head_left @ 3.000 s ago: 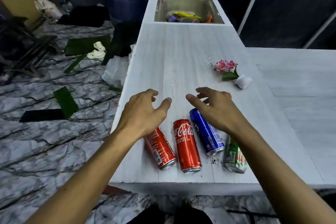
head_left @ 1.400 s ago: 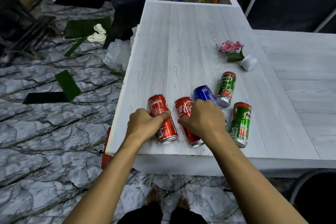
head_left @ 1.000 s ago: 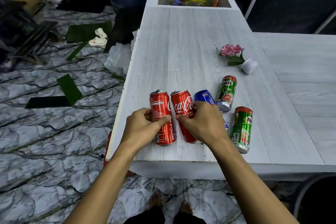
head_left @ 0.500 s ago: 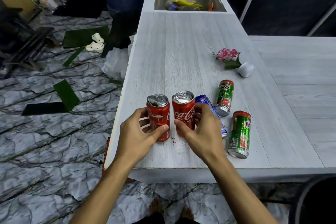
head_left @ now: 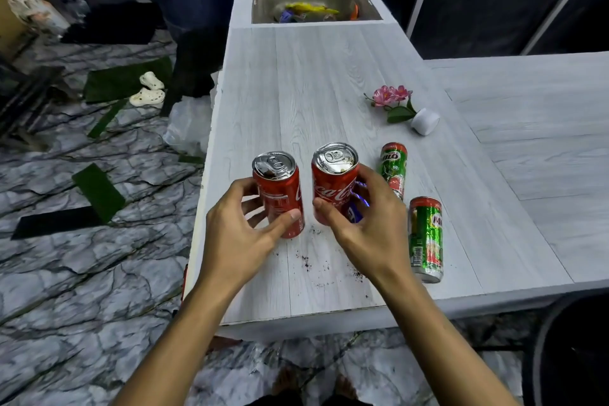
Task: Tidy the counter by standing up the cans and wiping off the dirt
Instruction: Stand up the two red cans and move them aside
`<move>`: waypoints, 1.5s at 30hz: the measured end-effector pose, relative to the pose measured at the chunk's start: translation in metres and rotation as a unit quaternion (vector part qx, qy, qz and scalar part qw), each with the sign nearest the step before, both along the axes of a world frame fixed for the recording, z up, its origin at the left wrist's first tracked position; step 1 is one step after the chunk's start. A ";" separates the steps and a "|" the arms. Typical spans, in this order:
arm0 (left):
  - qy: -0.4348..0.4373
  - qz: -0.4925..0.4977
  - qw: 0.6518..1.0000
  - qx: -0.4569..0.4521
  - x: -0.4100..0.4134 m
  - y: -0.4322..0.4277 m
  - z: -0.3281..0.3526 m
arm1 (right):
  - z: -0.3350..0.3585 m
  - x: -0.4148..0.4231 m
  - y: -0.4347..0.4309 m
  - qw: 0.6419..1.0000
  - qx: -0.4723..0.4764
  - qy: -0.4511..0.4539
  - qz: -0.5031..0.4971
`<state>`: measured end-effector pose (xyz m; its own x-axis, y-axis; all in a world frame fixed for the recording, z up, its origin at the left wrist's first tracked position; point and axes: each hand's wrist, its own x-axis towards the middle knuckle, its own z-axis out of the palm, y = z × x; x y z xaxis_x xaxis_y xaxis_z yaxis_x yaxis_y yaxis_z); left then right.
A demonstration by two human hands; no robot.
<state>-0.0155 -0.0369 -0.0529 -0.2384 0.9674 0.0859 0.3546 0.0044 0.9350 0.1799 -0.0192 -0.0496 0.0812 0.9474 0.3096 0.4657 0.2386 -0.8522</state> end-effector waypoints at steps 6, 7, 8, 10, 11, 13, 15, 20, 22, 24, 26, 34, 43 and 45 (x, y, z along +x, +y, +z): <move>0.029 -0.020 0.999 0.029 0.012 0.020 0.016 | 0.011 0.019 0.012 1.000 0.020 0.008 -0.022; 0.030 -0.022 0.999 0.033 0.016 0.023 0.019 | 0.014 0.023 0.015 0.999 0.023 0.010 -0.024; 0.030 -0.026 0.999 0.037 0.020 0.027 0.022 | 0.016 0.028 0.017 0.999 0.026 0.012 -0.027; 0.028 -0.035 0.998 0.046 0.031 0.036 0.027 | 0.021 0.038 0.023 0.999 0.033 0.016 -0.033; 0.031 -0.040 0.997 0.050 0.037 0.041 0.028 | 0.022 0.045 0.026 0.998 0.037 0.017 -0.038; 0.040 -0.049 0.996 0.055 0.051 0.050 0.031 | 0.025 0.057 0.033 0.998 0.042 0.018 -0.045; 0.044 -0.056 0.996 0.054 0.068 0.061 0.033 | 0.026 0.073 0.040 0.997 0.047 0.021 -0.049; 0.033 -0.053 0.997 0.047 0.112 0.087 0.032 | 0.029 0.119 0.063 0.997 0.053 0.028 -0.058; 0.030 -0.059 0.997 0.040 0.128 0.095 0.031 | 0.029 0.137 0.071 0.997 0.050 0.025 -0.061; 0.037 -0.068 0.996 0.037 0.146 0.104 0.029 | 0.028 0.157 0.080 0.997 0.044 0.028 -0.062; 0.047 -0.080 0.995 0.035 0.164 0.114 0.027 | 0.025 0.178 0.090 0.997 0.036 0.031 -0.063; 0.074 -0.119 0.990 0.017 0.226 0.145 0.018 | 0.004 0.245 0.116 0.997 0.014 0.026 -0.070; 0.083 -0.147 0.986 0.007 0.297 0.191 0.006 | -0.013 0.307 0.151 0.993 0.018 0.036 -0.115; 0.085 -0.153 0.984 0.010 0.312 0.205 0.004 | -0.015 0.322 0.161 0.991 0.018 0.034 -0.126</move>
<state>0.2967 0.1680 -0.0491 0.0838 0.9894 0.1188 0.4884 -0.1447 0.8605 0.5022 0.1422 -0.0643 0.3365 0.8824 0.3288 0.4562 0.1527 -0.8767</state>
